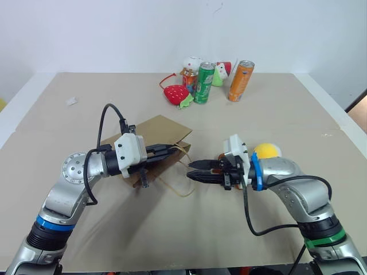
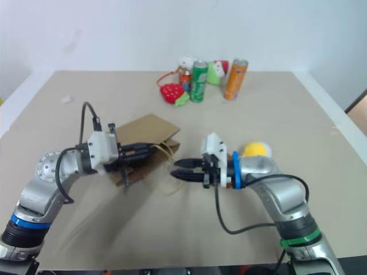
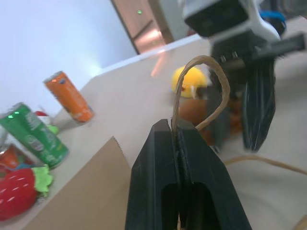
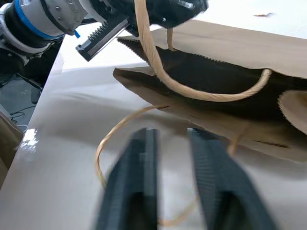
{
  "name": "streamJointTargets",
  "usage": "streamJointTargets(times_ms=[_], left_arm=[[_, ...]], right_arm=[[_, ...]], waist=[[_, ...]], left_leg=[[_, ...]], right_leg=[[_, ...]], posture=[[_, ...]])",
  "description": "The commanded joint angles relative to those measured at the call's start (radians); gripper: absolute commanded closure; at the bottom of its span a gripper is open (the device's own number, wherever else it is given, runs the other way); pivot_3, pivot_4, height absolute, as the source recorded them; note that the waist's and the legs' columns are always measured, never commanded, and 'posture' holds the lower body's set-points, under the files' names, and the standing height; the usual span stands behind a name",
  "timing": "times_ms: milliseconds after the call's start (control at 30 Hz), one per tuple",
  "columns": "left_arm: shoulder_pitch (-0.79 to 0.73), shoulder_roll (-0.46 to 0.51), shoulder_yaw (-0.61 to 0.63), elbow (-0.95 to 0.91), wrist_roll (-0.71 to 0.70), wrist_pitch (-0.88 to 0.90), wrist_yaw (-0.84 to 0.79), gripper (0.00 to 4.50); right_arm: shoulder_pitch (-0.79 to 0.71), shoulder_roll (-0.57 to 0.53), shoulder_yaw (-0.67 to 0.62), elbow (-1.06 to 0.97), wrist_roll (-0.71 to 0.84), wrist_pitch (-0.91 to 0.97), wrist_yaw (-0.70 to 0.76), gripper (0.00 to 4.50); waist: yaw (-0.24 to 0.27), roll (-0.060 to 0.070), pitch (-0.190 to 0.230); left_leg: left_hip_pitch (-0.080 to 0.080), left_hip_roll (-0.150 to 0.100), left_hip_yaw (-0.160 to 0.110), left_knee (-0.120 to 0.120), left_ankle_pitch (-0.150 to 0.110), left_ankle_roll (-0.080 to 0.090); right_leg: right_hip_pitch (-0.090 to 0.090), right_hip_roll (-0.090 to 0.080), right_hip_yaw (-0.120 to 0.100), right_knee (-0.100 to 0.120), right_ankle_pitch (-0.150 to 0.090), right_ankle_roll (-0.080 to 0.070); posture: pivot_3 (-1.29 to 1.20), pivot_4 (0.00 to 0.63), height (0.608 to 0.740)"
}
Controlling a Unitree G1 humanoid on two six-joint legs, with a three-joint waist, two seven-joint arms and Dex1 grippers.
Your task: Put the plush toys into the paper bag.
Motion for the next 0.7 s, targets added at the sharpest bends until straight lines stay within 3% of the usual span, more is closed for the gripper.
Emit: streamJointTargets(times_ms=[33, 467, 700], left_arm=[[-0.016, -0.019, 0.034, -0.051, -0.008, 0.01, 0.047, 4.5], [-0.033, -0.075, 0.021, -0.065, 0.021, 0.03, 0.123, 4.5], [-0.072, -0.111, 0.04, -0.049, 0.045, 0.045, 0.191, 4.5]], right_arm=[[-0.064, 0.084, 0.036, 0.038, -0.057, -0.044, -0.061, 4.41], [-0.169, 0.341, 0.17, 0.263, -0.272, -0.153, -0.245, 4.41], [-0.163, 0.379, 0.219, 0.395, -0.388, -0.22, -0.291, 4.41]], waist=[[0.0, 0.0, 0.0], [-0.002, 0.0, 0.0], [-0.001, 0.0, 0.0]], left_leg=[[0.0, 0.0, 0.0, 0.0, 0.0, 0.0], [0.0, 0.001, 0.001, 0.0, 0.0, 0.0], [-0.001, 0.0, 0.001, 0.0, 0.0, 0.0]], right_leg=[[0.0, 0.0, 0.0, 0.0, 0.0, 0.0], [-0.001, 0.001, 0.0, 0.0, 0.001, -0.001], [-0.001, 0.0, 0.0, 0.0, 0.001, 0.0]], posture=[[0.0, 0.15, 0.74], [0.0, 0.15, 0.74], [0.0, 0.15, 0.74]])
